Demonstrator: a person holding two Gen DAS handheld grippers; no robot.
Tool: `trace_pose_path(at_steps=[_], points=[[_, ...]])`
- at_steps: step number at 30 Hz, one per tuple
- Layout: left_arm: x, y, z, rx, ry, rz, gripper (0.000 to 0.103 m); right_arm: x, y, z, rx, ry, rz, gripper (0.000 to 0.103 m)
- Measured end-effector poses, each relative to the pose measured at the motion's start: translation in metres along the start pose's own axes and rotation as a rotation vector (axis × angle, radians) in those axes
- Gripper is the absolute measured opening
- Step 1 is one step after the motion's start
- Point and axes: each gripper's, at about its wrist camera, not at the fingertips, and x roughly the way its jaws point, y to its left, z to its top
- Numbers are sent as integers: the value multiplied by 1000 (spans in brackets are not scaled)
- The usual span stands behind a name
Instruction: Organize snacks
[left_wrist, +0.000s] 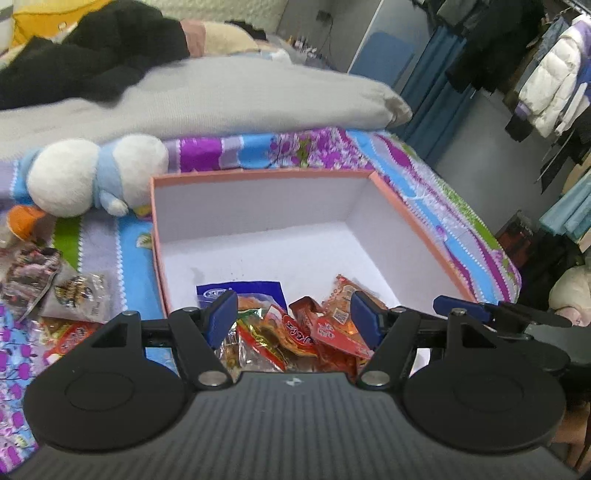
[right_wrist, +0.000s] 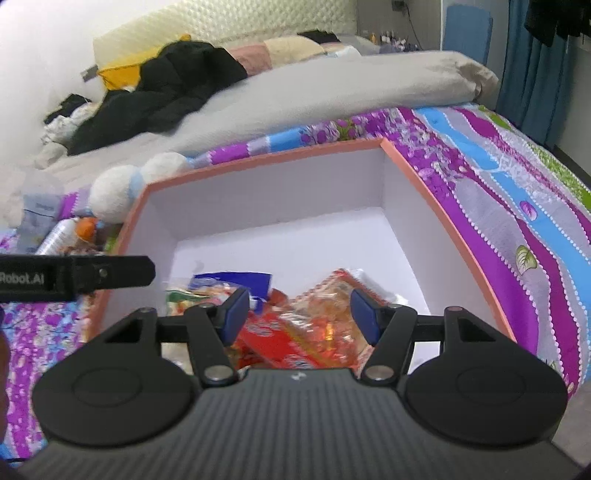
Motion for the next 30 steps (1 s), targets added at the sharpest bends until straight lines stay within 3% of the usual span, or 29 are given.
trace_pose_path(at_steps=[18,30], points=[[-175,-2,-58,3,-161,21,72,-123,59,-40,-10,-147,61,63],[-234,20,-105,-29,-186,43,72,-160,90,-67,-27,-195,92,63]])
